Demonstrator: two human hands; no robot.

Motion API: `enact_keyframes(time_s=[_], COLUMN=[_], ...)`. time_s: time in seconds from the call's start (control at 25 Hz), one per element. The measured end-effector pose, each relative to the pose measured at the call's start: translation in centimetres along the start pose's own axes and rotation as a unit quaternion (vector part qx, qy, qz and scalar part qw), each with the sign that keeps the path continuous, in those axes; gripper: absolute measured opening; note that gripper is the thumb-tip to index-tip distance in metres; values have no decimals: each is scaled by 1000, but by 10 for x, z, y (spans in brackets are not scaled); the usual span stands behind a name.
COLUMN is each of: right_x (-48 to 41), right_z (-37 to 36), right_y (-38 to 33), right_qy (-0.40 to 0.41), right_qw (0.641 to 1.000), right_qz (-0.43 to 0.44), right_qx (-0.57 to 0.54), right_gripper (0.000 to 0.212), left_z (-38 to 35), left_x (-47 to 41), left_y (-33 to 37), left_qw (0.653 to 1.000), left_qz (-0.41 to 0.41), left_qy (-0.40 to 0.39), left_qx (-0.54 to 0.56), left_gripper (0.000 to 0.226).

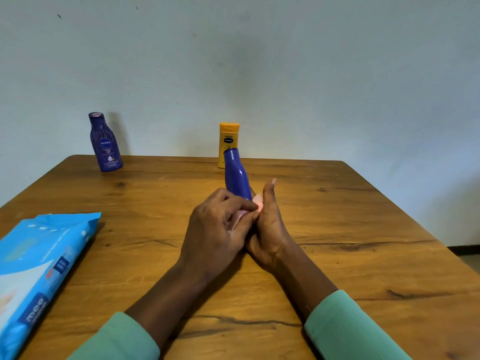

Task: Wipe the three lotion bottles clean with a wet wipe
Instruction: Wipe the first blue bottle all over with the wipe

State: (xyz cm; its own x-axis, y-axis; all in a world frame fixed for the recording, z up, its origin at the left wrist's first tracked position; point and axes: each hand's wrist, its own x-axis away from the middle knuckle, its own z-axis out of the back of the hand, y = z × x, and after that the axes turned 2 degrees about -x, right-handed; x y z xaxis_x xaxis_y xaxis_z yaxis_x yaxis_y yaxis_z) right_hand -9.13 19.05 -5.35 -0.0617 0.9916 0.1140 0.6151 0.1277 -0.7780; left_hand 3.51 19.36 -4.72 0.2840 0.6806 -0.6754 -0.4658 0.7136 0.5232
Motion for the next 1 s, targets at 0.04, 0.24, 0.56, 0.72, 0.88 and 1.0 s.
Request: enact_keyframes(time_s=[0.04, 0.24, 0.56, 0.72, 0.88, 1.0], right_x=[1, 1, -3, 0, 6, 5], right_z=[-2, 1, -1, -3, -6, -9], right_y=[0, 3, 22, 13, 2, 9], right_qy=[-12, -61, -56, -17, 43, 53], right_qw=[999, 968, 970, 918, 703, 649], right_qz=[7, 29, 57, 162, 222, 234], right_qx=[33, 241, 228, 361, 674, 722], right_gripper=[89, 70, 62, 55, 76, 82], left_z=[2, 27, 14, 22, 37, 38], left_x=[-5, -42, 0, -8, -29, -24], left_y=[0, -24, -9, -13, -40, -45], left_qw=[1000, 982, 993, 994, 969, 962], left_qz=[7, 78, 59, 49, 132, 161], left_qy=[23, 173, 88, 93, 208, 221], left_qx=[0, 3, 48, 29, 34, 2], left_gripper=[19, 20, 19, 20, 18, 18])
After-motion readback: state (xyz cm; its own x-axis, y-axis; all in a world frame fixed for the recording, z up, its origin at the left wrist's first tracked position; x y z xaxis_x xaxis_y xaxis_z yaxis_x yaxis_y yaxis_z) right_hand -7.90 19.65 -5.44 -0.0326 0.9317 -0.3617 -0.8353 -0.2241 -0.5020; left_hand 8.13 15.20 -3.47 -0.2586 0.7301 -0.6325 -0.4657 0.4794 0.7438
